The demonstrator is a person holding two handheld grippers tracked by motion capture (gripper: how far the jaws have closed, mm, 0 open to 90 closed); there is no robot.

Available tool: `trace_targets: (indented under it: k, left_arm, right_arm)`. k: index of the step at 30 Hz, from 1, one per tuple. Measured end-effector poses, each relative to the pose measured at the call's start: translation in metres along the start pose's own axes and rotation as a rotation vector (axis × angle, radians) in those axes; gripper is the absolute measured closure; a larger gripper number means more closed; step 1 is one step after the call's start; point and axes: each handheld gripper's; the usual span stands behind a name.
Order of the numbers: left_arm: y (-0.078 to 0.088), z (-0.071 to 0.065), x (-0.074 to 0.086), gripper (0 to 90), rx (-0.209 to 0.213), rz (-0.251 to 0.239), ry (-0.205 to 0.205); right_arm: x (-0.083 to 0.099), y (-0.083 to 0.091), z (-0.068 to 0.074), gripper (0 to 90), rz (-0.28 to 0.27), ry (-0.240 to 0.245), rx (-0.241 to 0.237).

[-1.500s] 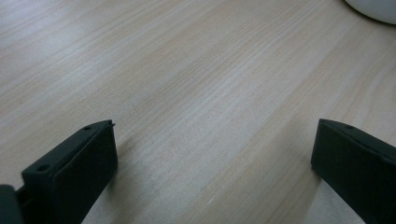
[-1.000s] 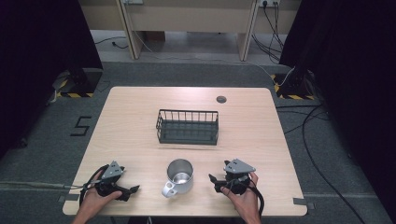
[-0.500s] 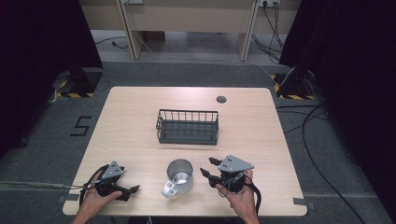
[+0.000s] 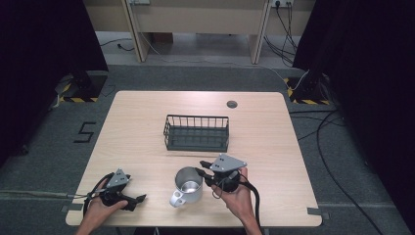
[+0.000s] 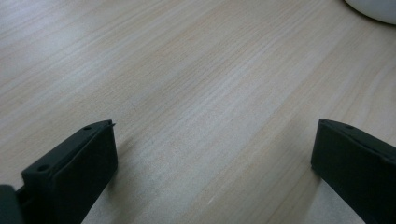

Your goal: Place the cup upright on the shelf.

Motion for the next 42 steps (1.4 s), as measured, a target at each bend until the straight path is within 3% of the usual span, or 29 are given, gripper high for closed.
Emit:
trace_targets:
  k: [8, 10, 17, 20, 21, 26, 27, 29, 33, 38, 42]
  left_arm:
    - [0.000, 0.000, 0.000, 0.0, 0.000, 0.000, 0.000]
    - [0.000, 0.000, 0.000, 0.0, 0.000, 0.000, 0.000]
    - [0.000, 0.000, 0.000, 0.0, 0.000, 0.000, 0.000]
    - [0.000, 0.000, 0.000, 0.0, 0.000, 0.000, 0.000]
    - [0.000, 0.000, 0.000, 0.0, 0.000, 0.000, 0.002]
    - [0.000, 0.000, 0.000, 0.0, -0.001, 0.000, -0.001]
    - [0.000, 0.000, 0.000, 0.0, -0.001, 0.000, -0.001]
    - [0.000, 0.000, 0.000, 0.0, -0.001, 0.000, -0.001]
    - [0.000, 0.000, 0.000, 0.0, 0.000, -0.001, 0.001]
    - [0.000, 0.000, 0.000, 0.0, 0.000, 0.000, 0.001]
    - [0.000, 0.000, 0.000, 0.0, 0.000, -0.001, 0.001]
  right_arm:
    - [-0.002, -0.018, -0.001, 77.5, 0.047, 0.021, -0.013]
    - [0.002, -0.020, -0.001, 83.7, 0.044, 0.010, -0.020]
    - [0.012, -0.011, 0.004, 84.1, 0.016, -0.043, 0.021]
    - [0.019, -0.004, 0.010, 76.8, 0.000, -0.086, 0.056]
    - [0.022, -0.001, 0.014, 70.6, -0.003, -0.098, 0.076]
    - [0.026, 0.010, 0.023, 58.8, -0.004, -0.079, 0.079]
    - [0.027, 0.016, 0.026, 46.1, -0.014, -0.068, 0.064]
    - [0.028, 0.019, 0.025, 34.4, -0.023, -0.075, 0.055]
    - [0.032, 0.019, 0.019, 15.1, -0.059, -0.065, -0.006]
    - [0.038, 0.015, 0.017, 15.2, -0.086, -0.033, -0.100]
    - [0.040, 0.008, 0.015, 14.9, -0.091, -0.017, -0.112]
Point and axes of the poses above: each handheld gripper's, and its own axes: y roughly backward along the jaws, x roughly out of its underside, z roughly to its left, and after that the axes turned 5 degrees about -y, right-handed
